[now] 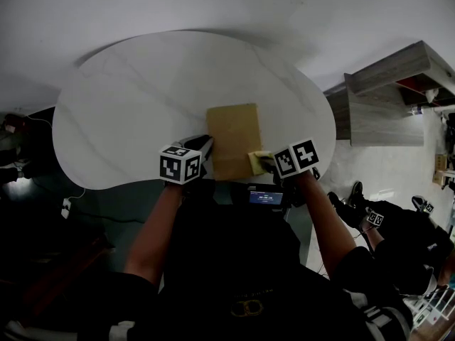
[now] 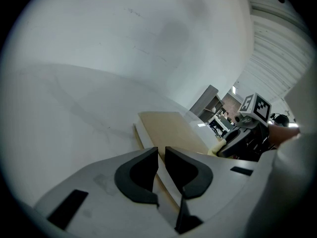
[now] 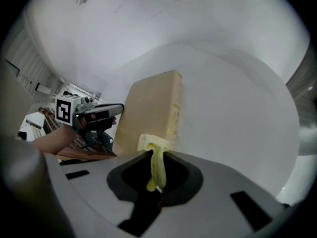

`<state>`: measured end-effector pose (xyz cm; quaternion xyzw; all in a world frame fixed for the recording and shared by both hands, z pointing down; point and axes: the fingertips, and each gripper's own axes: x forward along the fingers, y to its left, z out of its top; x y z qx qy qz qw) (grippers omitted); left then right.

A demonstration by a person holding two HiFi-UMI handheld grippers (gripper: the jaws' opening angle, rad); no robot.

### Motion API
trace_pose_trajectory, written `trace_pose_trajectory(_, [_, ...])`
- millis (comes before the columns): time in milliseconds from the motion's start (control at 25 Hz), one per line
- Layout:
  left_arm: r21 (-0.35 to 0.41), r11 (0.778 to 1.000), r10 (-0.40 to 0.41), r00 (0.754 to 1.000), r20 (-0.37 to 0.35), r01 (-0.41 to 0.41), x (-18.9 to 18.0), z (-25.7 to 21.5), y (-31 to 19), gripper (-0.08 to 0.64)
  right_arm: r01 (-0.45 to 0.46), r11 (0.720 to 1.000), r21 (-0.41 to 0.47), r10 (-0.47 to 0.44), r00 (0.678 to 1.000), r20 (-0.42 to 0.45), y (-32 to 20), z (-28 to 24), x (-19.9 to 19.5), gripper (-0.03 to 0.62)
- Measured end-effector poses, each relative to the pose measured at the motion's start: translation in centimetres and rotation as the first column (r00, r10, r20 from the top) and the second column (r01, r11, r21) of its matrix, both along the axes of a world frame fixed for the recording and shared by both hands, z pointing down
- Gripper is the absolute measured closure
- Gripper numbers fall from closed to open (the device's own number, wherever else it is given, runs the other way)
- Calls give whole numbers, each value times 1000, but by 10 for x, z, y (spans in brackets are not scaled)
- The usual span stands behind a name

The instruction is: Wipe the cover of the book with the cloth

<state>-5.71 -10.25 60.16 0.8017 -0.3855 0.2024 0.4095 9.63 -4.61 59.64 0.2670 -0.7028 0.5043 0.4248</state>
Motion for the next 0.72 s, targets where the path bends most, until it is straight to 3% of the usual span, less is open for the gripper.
trace_pose_trajectory(440, [3,1000,-12,1000,12,12,0,0,2,512,-48,991,123,30,989,144,-26,-22,-30,505])
trace_pose_trajectory(720, [2,1000,-12,1000,28,12,0,-1,2,512,-128,960,249,85,981,175,-60,-39,-36,505])
